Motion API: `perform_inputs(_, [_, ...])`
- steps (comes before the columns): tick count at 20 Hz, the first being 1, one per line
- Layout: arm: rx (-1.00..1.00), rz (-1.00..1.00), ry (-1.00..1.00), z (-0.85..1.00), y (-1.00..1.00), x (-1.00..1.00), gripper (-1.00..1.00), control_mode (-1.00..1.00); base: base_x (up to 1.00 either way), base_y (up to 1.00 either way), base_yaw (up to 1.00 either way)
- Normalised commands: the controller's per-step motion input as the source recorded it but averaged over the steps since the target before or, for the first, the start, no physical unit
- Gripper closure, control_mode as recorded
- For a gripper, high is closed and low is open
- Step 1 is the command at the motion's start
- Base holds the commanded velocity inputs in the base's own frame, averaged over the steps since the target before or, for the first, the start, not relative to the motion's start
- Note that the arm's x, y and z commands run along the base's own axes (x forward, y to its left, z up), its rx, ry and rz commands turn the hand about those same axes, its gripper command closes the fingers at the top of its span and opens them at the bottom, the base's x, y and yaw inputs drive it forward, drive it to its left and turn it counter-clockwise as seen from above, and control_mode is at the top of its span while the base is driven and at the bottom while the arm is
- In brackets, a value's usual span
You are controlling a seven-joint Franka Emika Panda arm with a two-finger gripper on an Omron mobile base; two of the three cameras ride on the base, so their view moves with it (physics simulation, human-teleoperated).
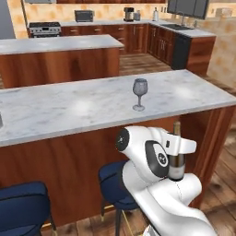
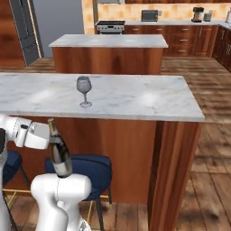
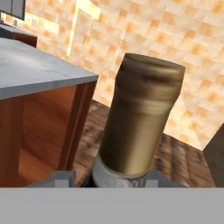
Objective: There is a wine glass and glass cup on the dining counter. Place the wine bottle next to the wine glass and the juice bottle next to the glass cup.
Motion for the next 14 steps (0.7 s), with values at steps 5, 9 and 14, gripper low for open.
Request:
perform_inputs(5, [0.0,0.0,0.0,0.0,0.0,0.0,1.0,1.0,-0.28,0.72,-0.01])
perform_inputs(9, [0.0,0.0,0.0,0.0,0.0,0.0,1.0,1.0,-0.2,0.67,0.0])
perform_inputs(14, [0.0,0.0,0.0,0.0,0.0,0.0,1.0,1.0,0.16,0.58,0.01])
